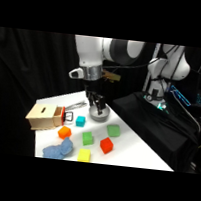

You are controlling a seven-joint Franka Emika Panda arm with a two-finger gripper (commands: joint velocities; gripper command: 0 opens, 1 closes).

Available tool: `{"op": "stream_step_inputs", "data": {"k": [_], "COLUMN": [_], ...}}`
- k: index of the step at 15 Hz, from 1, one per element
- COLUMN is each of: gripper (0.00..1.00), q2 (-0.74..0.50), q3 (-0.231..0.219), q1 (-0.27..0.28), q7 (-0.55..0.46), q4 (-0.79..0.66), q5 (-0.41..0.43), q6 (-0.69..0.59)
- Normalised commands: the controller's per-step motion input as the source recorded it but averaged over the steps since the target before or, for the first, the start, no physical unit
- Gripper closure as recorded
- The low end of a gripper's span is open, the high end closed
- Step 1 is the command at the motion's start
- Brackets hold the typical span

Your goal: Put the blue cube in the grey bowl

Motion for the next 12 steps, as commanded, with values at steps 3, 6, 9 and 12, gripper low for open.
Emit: {"op": "stream_step_inputs", "data": {"k": [3,6,9,12], "gripper": [0.00,0.00,0.00,0.00], "q2": [0.07,0.21,0.25,0.20], "q3": [-0.005,-0.052,-0.072,-0.091], "q1": [-0.021,-0.040,-0.048,-0.042], "q7": [0.11,0.23,0.27,0.33], "q4": [0.08,0.23,0.29,0.26], "q5": [-0.010,-0.057,-0.076,-0.116], "q6": [0.04,0.08,0.09,0.10]}}
